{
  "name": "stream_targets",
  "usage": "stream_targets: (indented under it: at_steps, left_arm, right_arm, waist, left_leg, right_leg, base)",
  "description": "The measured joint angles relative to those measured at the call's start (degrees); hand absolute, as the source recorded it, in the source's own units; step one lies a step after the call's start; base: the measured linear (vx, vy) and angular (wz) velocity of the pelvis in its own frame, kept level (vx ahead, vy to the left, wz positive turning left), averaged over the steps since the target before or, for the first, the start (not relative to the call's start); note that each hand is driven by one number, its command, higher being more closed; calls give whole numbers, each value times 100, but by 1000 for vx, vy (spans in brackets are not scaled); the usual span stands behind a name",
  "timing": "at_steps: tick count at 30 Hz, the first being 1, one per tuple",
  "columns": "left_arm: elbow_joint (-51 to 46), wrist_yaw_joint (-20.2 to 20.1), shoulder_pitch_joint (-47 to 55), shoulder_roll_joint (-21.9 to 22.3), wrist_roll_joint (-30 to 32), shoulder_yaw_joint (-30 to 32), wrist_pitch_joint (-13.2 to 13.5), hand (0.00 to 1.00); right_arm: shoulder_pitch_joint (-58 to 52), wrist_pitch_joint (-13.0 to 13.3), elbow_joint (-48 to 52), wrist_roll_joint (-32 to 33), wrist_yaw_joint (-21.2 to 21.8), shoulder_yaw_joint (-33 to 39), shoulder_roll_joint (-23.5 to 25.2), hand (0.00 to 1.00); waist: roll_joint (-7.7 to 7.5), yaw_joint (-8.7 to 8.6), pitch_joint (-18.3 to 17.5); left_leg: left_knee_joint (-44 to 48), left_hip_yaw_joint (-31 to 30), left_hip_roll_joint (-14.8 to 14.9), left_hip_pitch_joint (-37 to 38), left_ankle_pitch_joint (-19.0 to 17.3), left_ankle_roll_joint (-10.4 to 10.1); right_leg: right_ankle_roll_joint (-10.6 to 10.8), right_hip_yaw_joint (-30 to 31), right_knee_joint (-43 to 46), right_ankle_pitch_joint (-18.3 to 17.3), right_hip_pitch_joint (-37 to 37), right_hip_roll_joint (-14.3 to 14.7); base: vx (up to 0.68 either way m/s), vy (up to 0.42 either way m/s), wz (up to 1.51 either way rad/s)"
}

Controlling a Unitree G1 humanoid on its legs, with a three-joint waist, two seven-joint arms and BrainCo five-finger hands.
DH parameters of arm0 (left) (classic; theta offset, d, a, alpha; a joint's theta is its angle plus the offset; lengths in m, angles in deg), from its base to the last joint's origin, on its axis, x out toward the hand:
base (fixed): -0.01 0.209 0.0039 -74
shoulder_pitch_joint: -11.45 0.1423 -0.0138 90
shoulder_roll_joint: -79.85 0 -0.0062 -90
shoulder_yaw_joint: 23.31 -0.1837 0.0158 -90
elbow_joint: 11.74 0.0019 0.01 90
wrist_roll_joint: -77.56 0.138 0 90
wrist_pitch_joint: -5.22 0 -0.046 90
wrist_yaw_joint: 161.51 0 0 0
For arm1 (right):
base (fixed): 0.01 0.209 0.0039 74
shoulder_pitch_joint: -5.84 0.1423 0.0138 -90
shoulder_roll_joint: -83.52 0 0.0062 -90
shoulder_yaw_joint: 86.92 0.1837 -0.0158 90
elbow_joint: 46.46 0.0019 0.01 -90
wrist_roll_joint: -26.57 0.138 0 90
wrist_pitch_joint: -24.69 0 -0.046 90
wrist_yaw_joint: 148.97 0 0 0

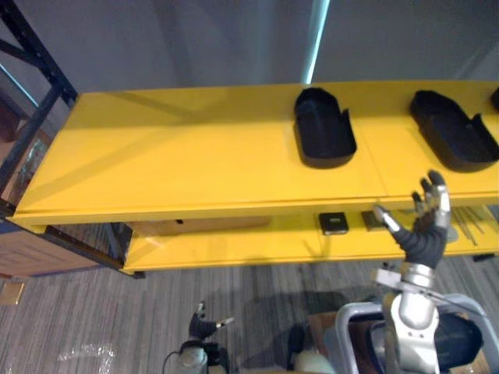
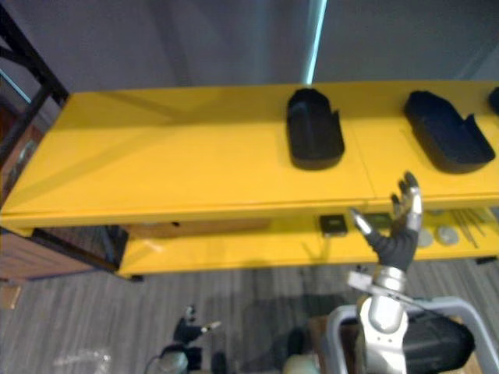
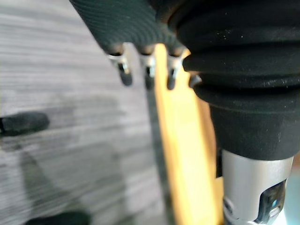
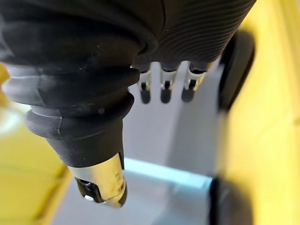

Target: Walk over and take plastic housings, then place them on the shelf

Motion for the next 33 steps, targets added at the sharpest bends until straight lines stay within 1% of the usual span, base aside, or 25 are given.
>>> stream_targets:
  at_steps: [2, 3, 4, 6, 7, 9, 11, 13, 14, 15, 16, 17, 18, 19, 20, 22, 24, 25, 27, 28, 29, 30, 31, 32, 33]
  left_arm:
    - [385, -121, 4, -1, 241, 2, -127, 0]
    - [439, -127, -11, -2, 274, 3, -149, 0]
    - [577, -152, -17, -5, 277, 4, -217, 0]
    - [770, -232, -24, -21, 299, 10, -262, 0]
    - [855, -262, -32, -35, 407, 14, -278, 0]
    - [965, -292, -66, -63, 588, 23, -300, 0]
    - [1012, -360, -137, -65, 774, 67, -318, 0]
    - [1002, -381, -169, -78, 782, 297, -405, 0]
    - [1002, -383, -157, -96, 624, 410, -438, 0]
    - [990, -390, -82, -146, 369, 671, -456, 0]
    - [986, -393, -57, -182, 314, 794, -455, 0]
    - [844, -400, -28, -231, 147, 1049, -452, 0]
    - [772, -399, 21, -232, 129, 1253, -442, 0]
    - [593, -389, 160, -196, 3, 1656, -375, 0]
    - [494, -382, 338, -122, -47, 1945, -331, 0]
    - [415, -331, 479, -10, -295, 2373, -275, 0]
    - [377, -325, 491, -11, -474, 2536, -254, 0]
    - [346, -321, 492, -13, -526, 2621, -244, 0]
    - [307, -321, 491, 0, -519, 2644, -249, 0]
    - [195, -321, 488, 8, -519, 2636, -248, 0]
    - [119, -313, 488, -12, -478, 2524, -250, 0]
    - [89, -300, 488, -10, -447, 2452, -252, 0]
    - [-7, -266, 441, 8, -439, 2246, -249, 0]
    - [-96, -254, 352, -16, -396, 2066, -253, 0]
    - [-168, -247, 280, -6, -377, 1999, -248, 0]
  right_arm:
    - [-244, -93, -32, -17, -188, 402, 239, 0]
    - [-299, -146, -34, -16, -204, 494, 264, 0]
    - [-491, -227, -34, -16, -206, 615, 277, 0]
    - [-768, -261, -34, -16, -237, 791, 296, 0]
    - [-914, -263, -33, -13, -286, 853, 322, 0]
    - [-1232, -263, -33, 9, -321, 969, 449, 0]
    - [-1467, -264, -34, 75, -311, 936, 562, 0]
    - [-1485, -265, -34, 317, -263, 759, 593, 0]
    - [-1418, -268, -34, 343, -192, 646, 580, 0]
    - [-1223, -313, -64, 336, -70, 356, 500, 0]
    - [-1099, -343, -124, 333, -43, 202, 458, 0]
    - [-852, -363, -283, 341, 63, -114, 352, 0]
    - [-708, -364, -347, 349, 103, -296, 253, 0]
    - [-449, -361, -420, 447, 213, -632, 24, 0]
    - [-183, -357, -557, 465, 307, -921, -156, 0]
    - [50, -356, -706, 567, 454, -1099, -305, 0]
    - [143, -351, -725, 647, 547, -1091, -222, 0]
    - [127, -348, -746, 676, 587, -1091, -222, 0]
    - [175, -349, -846, 681, 617, -1155, -215, 0]
    - [249, -349, -969, 684, 687, -1255, -179, 0]
    - [233, -354, -1061, 696, 719, -1376, -136, 0]
    - [196, -355, -1056, 711, 725, -1455, -108, 0]
    - [116, -356, -1027, 794, 726, -1535, -48, 0]
    - [-50, -361, -879, 799, 724, -1589, 39, 0]
    - [-233, -363, -704, 857, 729, -1622, 98, 0]
  waist:
    - [2, -201, -5]
    - [1, -236, -6]
    - [26, -367, -41]
    - [40, -563, -95]
    - [20, -659, -104]
    - [55, -797, -128]
    - [72, -801, -142]
    - [92, -780, -149]
    - [105, -748, -142]
    - [126, -642, -151]
    - [87, -581, -129]
    - [-20, -428, -90]
    - [-26, -358, -95]
    - [23, -208, -96]
    - [190, -39, -146]
    - [332, 108, -187]
    - [255, 127, -155]
    - [185, 119, -115]
    - [166, 135, -105]
    - [72, 174, -27]
    - [37, 176, 24]
    - [59, 168, 36]
    - [60, 169, 108]
    - [67, 169, 198]
    - [48, 190, 268]
  left_leg:
    - [168, 659, 13, 139, -209, -5]
    - [194, 836, 16, 173, -257, -7]
    - [257, 1139, 24, 194, -354, -16]
    - [334, 1570, 40, 271, -466, -53]
    - [383, 1733, 69, 286, -528, -61]
    - [394, 1954, 103, 366, -587, -101]
    - [392, 2007, 116, 374, -613, -115]
    - [392, 2030, 126, 400, -617, -124]
    - [400, 2089, 132, 470, -619, -130]
    - [666, 2169, 185, 468, -732, -155]
    - [999, 2084, 217, 393, -810, -100]
    - [1798, 1638, 253, 117, -885, 28]
    - [2224, 1237, 247, -68, -922, 100]
    - [2905, 220, 134, -455, -1060, 290]
    - [3235, -857, -13, -674, -1316, 360]
    - [3205, -1843, -251, -702, -1548, 314]
    - [2858, -1897, -413, -653, -1590, 335]
    - [2596, -1838, -461, -635, -1700, 369]
    - [2301, -1679, -458, -624, -1971, 448]
    - [2325, -1601, -486, -643, -2061, 517]
    - [2587, -1598, -520, -691, -2140, 545]
    - [2788, -1625, -508, -750, -2231, 545]
    - [3214, -1686, -497, -803, -2401, 547]
    - [3658, -1783, -498, -853, -2571, 525]
    - [3935, -1784, -538, -859, -2672, 550]
  right_leg:
    - [1, 664, 182, -10, -259, 109]
    - [21, 828, 189, 2, -314, 134]
    - [48, 1119, 168, 28, -406, 209]
    - [33, 1496, 114, 107, -510, 321]
    - [43, 1608, 53, 132, -518, 367]
    - [18, 1599, -9, 155, -523, 400]
    - [-15, 1587, -14, 191, -543, 415]
    - [-21, 1590, -30, 221, -555, 434]
    - [-22, 1626, -26, 229, -541, 463]
    - [-35, 1792, 20, 214, -583, 543]
    - [-43, 1912, 53, 208, -591, 563]
    - [-76, 2153, 183, 182, -665, 584]
    - [-98, 2306, 286, 151, -716, 611]
    - [-112, 2605, 449, 117, -870, 681]
    - [-113, 2913, 491, 118, -1008, 849]
    - [-88, 3080, 526, 144, -1195, 991]
    - [54, 3167, 513, 258, -1359, 900]
    - [122, 3204, 490, 310, -1483, 823]
    - [268, 3276, 430, 423, -1657, 827]
    - [315, 3365, 445, 457, -1682, 805]
    - [301, 3371, 580, 437, -1656, 781]
    - [289, 3322, 713, 363, -1662, 798]
    - [385, 3230, 1115, 173, -1671, 859]
    - [418, 3078, 1579, -39, -1677, 891]
    - [408, 2964, 1882, -122, -1681, 898]
  base:
    - [-46, 42, -144]
    - [-57, 33, -144]
    - [-53, 17, -130]
    - [-37, 5, -119]
    - [-25, -9, -88]
    - [-18, -20, -60]
    - [-4, -24, -19]
    - [9, -12, -5]
    - [6, 2, -40]
    - [3, 10, -56]
    - [-1, -32, -89]
    - [7, -62, -86]
    - [30, -52, -117]
    - [-4, 68, -134]
    - [-20, 133, -134]
    - [-91, 185, -92]
    - [-100, 132, -25]
    - [-159, 163, -6]
    - [-158, 163, -16]
    - [-134, 114, -22]
    - [-157, 136, -14]
    - [-100, 81, 15]
    - [-105, 62, 47]
    - [-145, 70, 57]
    - [-161, 57, 52]
